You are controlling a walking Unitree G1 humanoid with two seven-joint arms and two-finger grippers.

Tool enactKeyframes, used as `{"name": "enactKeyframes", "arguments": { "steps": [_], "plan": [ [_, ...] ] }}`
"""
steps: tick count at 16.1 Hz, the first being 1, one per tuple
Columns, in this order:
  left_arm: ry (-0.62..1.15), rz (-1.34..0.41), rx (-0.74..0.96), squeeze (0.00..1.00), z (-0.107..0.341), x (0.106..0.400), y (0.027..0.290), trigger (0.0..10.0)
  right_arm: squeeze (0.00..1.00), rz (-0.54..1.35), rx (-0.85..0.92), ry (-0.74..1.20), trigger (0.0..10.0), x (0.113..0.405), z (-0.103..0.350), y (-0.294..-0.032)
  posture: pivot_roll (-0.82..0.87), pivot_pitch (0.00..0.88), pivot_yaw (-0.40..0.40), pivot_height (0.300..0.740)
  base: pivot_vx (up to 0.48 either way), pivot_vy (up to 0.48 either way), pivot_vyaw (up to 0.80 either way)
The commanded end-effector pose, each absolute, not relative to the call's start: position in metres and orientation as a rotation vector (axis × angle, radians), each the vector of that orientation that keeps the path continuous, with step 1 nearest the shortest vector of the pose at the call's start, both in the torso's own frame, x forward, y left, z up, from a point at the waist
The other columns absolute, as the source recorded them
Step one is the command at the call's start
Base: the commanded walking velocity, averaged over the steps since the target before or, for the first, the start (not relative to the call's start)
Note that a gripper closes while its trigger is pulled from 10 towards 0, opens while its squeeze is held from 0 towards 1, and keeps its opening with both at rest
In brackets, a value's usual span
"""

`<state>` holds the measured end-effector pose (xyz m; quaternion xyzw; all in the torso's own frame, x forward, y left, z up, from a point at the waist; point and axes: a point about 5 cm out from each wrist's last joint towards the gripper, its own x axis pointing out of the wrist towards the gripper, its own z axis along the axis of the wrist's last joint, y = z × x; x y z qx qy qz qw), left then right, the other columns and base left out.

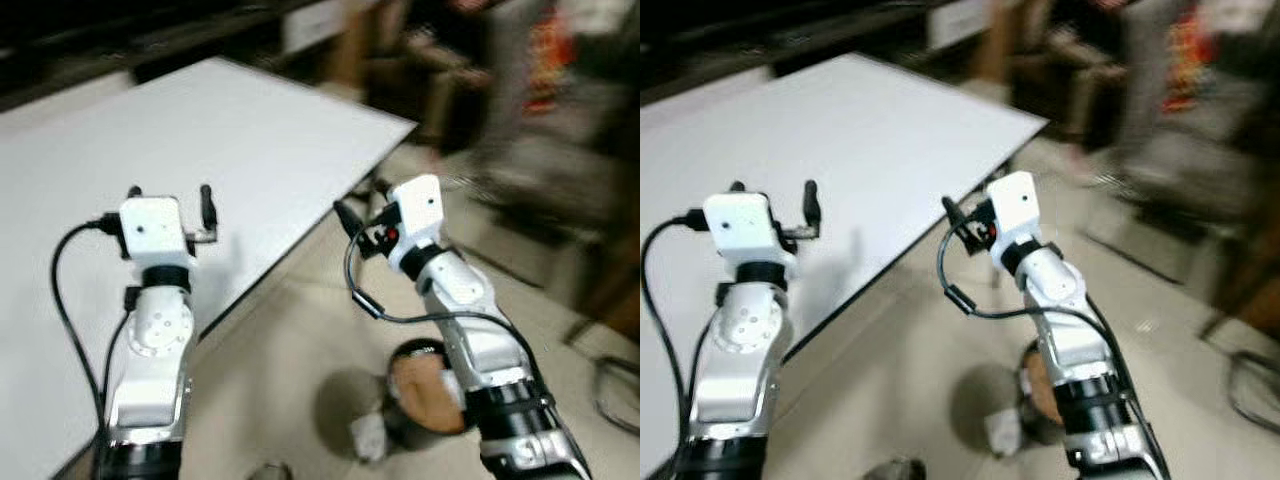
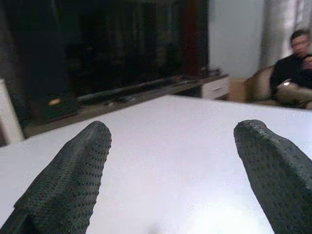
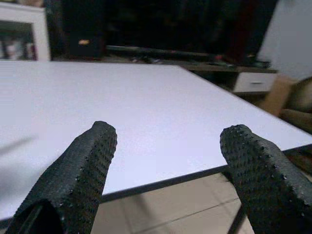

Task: Picking trash to rubbish bin

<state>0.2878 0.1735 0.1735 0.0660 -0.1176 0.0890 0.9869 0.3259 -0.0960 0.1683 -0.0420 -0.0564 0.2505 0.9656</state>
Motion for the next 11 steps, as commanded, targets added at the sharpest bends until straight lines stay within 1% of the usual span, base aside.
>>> {"name": "enactKeyframes", "arguments": {
  "steps": [1,11],
  "plan": [
    [-0.234,0.189,0.139,0.0,0.175,0.288,0.174,10.0,0.0,0.504,-0.07,-0.127,10.0,0.326,0.174,-0.097,-0.08,0.047,-0.004,0.74,0.0,0.0,0.8],
    [-0.17,0.294,0.133,0.0,0.167,0.286,0.188,10.0,0.0,0.515,-0.079,-0.113,10.0,0.325,0.173,-0.097,-0.08,0.06,-0.021,0.74,0.0,0.0,0.8]
  ]
}}
